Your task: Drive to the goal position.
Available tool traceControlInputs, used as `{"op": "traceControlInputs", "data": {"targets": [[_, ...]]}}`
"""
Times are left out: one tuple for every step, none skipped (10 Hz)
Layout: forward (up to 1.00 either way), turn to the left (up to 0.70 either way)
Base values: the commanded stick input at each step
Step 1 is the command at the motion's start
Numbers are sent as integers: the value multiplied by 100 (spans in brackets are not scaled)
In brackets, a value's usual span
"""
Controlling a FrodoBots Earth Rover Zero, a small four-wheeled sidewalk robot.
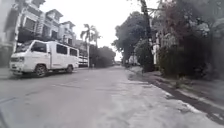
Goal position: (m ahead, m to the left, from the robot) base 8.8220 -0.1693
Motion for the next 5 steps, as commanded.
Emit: {"op": "traceControlInputs", "data": {"targets": [[50,0],[50,0],[50,0],[50,0],[50,0]]}}
